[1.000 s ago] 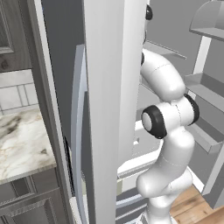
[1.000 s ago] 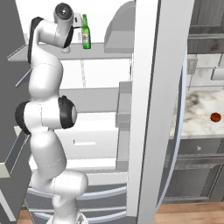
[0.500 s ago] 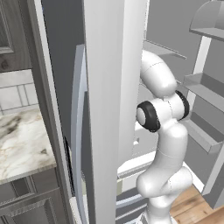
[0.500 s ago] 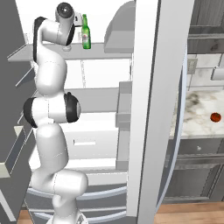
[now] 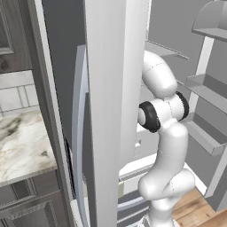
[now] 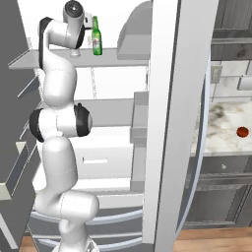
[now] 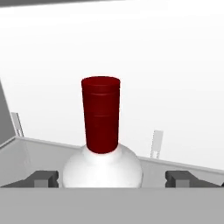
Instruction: Place the beer and liquor on the top shelf of the fridge to keep them out of children's reach, and place the tomato on lower shelves for easy access.
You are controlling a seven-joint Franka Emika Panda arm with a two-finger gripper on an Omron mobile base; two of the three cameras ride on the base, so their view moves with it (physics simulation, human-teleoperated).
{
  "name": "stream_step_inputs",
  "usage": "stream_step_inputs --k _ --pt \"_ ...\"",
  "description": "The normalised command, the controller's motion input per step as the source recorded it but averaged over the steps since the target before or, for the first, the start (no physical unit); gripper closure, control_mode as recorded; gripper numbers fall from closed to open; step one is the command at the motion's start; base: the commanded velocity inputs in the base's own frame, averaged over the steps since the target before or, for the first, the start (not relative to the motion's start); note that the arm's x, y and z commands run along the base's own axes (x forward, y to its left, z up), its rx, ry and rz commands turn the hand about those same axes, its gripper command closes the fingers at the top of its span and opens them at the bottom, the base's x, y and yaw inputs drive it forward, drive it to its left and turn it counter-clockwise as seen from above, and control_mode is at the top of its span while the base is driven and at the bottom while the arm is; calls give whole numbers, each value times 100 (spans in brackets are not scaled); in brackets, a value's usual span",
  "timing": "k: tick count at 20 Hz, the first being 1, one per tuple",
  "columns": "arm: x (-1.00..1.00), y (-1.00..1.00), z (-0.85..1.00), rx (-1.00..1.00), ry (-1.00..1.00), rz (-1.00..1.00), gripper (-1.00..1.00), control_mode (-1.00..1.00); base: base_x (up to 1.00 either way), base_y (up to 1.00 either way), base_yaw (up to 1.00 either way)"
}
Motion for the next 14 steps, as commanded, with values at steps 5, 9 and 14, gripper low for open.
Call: stream_step_inputs --k 5,9,14 --pt "0 0 -20 0 0 0 -100 -100 0 0 0" --pt "-3 0 -35 0 0 0 -100 -100 0 0 0" --pt "-18 -1 -47 -1 0 0 -100 -100 0 0 0"
